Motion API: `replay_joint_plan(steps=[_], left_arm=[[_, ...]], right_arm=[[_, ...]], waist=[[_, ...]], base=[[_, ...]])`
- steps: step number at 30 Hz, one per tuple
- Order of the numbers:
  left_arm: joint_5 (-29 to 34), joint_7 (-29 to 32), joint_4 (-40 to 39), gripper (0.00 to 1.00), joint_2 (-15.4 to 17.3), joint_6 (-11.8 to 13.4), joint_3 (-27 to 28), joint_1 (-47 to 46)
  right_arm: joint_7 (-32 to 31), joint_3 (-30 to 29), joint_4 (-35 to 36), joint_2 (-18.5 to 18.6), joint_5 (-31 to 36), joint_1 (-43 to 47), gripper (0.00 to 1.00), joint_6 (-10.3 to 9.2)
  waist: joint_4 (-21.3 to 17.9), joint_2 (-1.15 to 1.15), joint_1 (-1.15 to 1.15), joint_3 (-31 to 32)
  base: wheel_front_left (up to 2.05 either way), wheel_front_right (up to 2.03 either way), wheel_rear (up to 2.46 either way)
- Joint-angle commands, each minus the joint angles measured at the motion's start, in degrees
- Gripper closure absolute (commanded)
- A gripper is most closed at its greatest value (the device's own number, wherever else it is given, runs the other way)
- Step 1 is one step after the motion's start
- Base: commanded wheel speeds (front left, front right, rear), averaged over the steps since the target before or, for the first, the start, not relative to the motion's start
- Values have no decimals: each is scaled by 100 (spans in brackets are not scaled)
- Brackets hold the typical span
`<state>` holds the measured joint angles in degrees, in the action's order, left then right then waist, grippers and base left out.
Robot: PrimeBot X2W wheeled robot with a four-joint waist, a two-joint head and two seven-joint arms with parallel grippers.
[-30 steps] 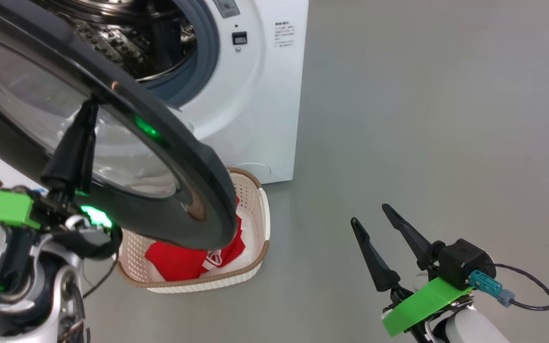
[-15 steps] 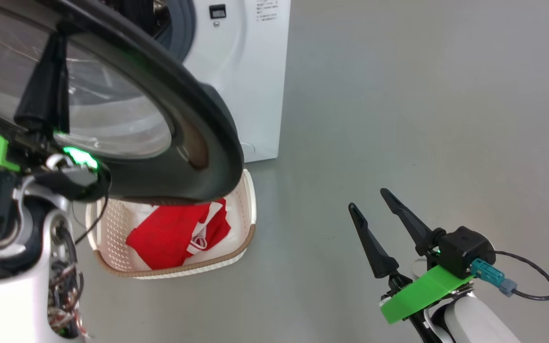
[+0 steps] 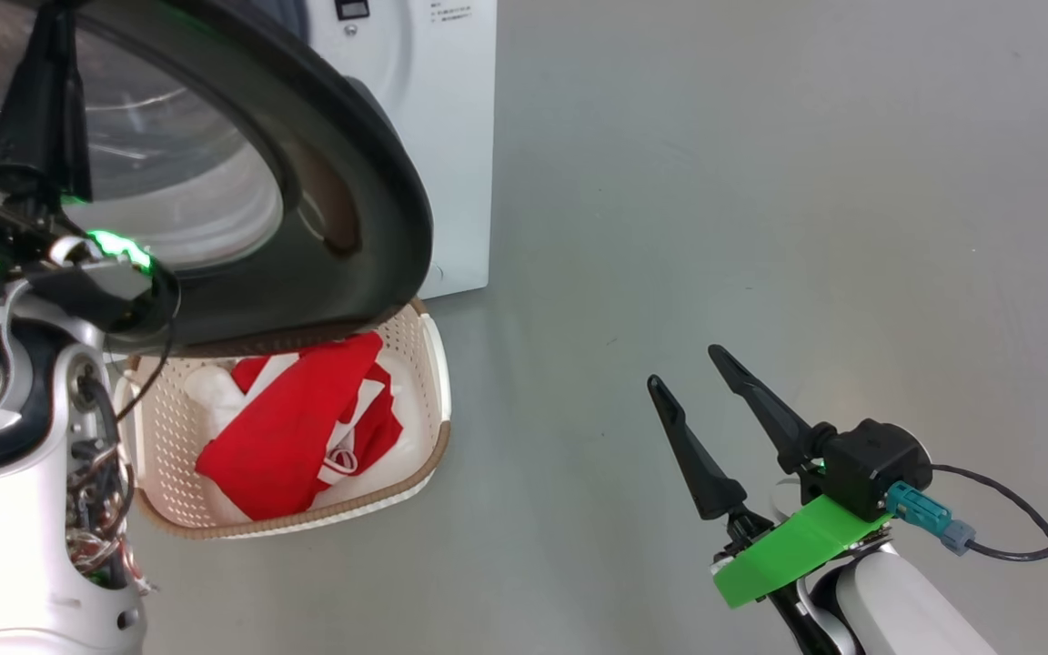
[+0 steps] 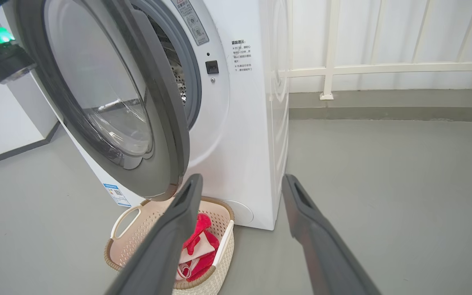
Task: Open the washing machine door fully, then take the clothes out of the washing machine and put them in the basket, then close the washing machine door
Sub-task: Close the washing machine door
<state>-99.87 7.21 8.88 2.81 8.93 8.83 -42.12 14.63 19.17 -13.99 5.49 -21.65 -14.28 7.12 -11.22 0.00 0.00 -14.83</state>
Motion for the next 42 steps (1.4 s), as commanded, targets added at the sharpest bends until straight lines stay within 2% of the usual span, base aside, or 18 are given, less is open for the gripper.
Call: replay_joint_plan(steps=[1,7,8,10,11,12,13,17,22,25,29,37,38,42], left_arm=[[51,22,-96,100,200,-103,114,-186],[-25,109,-7,100,180,-145,112,-161],[-41,149,-8,90,175,-151,92,-129],[-38,216,-35,50,179,-155,54,-50],[-14,244,-59,3,198,-165,34,0],[25,287,-102,0,233,-196,0,58],[103,373,-218,0,301,-312,-58,192],[465,283,-383,0,491,-478,-109,540],[1377,-108,-531,0,809,-646,-308,1117],[2057,-429,-626,0,1004,-814,-481,1466],[3276,-1050,-693,0,1294,-965,-821,1898],[5265,-1981,-698,0,1606,-672,-1438,2762],[5265,-1981,-698,0,1606,-672,-1438,2762],[5936,-2132,-753,0,1667,-506,-1616,3256]], right_arm=[[37,83,150,15,6,-62,0,36],[37,51,106,10,5,-36,0,36],[37,42,96,8,6,-29,0,36],[37,13,77,2,5,-13,0,36],[37,-2,69,-1,3,-7,0,36],[37,-13,65,-4,-3,-3,0,36],[37,-38,59,-9,-18,5,0,36],[37,-79,40,-4,-17,44,0,36],[37,-145,45,5,-2,131,0,36],[37,-217,68,6,22,182,0,36],[37,-365,138,-12,67,273,0,36],[37,-565,180,-39,239,558,0,36],[37,-565,180,-39,239,558,0,36],[37,-698,228,-80,317,739,0,36]], waist=[[-29,0,0,-17],[0,0,0,50],[21,0,0,80],[66,0,0,128],[92,0,0,156],[118,0,0,183],[175,0,0,238],[294,0,0,385],[437,0,0,599],[517,0,0,704],[613,0,0,854],[719,0,0,1233],[719,0,0,1233],[715,0,0,1432]], base=[[0,0,0],[0,0,0],[0,0,0],[0,0,0],[0,0,0],[0,0,0],[0,0,0],[0,0,0],[0,0,0],[0,0,0],[0,0,0],[0,0,0],[0,0,0],[0,0,0]])
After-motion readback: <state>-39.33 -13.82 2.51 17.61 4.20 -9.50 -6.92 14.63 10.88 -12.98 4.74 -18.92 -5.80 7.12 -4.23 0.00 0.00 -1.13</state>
